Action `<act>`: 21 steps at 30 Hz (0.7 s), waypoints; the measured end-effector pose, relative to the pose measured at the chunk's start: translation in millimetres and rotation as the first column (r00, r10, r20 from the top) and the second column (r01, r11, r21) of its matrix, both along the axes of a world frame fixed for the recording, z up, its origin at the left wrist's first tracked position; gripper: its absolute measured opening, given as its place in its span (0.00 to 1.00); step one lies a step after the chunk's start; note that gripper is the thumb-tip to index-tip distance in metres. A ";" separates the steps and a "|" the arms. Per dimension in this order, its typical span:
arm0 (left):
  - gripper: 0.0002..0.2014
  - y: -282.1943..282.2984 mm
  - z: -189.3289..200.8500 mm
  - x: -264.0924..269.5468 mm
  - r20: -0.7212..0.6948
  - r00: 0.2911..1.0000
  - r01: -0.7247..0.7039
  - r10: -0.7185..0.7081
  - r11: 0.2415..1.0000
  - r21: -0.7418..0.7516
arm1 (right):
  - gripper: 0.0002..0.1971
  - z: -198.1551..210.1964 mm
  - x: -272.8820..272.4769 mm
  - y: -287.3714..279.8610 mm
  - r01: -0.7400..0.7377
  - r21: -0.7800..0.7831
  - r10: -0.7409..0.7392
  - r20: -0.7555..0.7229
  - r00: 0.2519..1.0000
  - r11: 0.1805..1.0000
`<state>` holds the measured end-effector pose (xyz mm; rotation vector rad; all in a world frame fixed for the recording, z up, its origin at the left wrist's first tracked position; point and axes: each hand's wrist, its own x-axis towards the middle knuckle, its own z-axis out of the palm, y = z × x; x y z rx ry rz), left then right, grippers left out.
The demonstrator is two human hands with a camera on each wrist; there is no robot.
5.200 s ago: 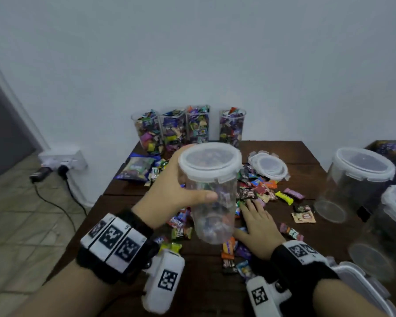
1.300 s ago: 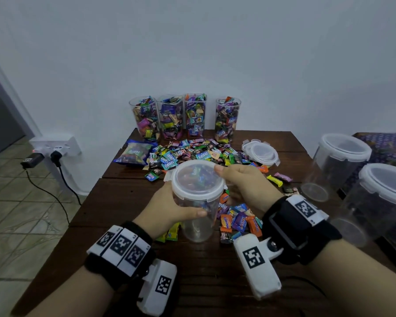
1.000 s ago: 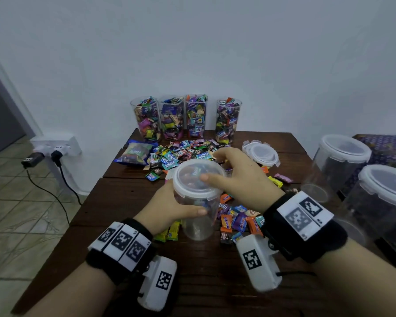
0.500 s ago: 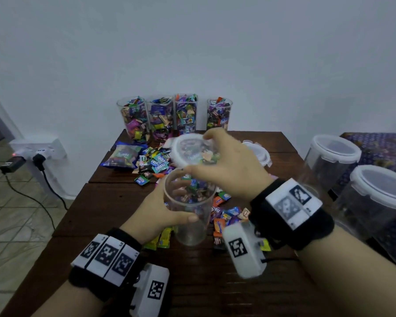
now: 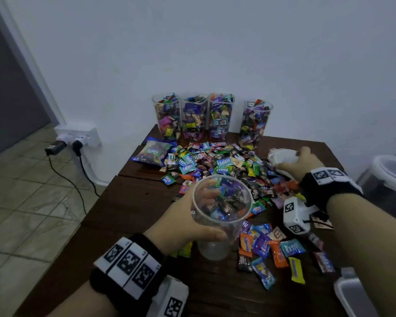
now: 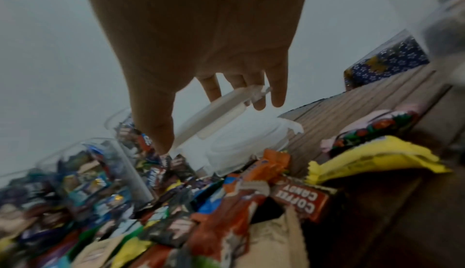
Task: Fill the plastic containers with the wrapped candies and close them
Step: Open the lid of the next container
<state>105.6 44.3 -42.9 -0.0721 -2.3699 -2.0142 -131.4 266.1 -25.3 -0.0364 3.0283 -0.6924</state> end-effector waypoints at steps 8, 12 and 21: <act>0.45 0.0 1.2 -0.9 -0.006 1.000 0.001 -0.001 1.000 0.022 | 0.37 -17.3 -28.4 -7.8 0.028 0.145 -0.035 0.046 0.998 0.989; 0.49 0.4 1.8 0.5 -0.010 1.000 0.019 -0.018 1.000 0.005 | 0.36 -17.9 -26.6 -9.3 0.035 0.204 -0.040 0.019 0.999 0.978; 0.50 -19.2 7.6 5.2 0.215 0.964 0.204 -0.157 0.953 -0.222 | 0.26 4.1 -12.7 -30.2 -0.068 0.197 0.092 -0.118 0.989 0.978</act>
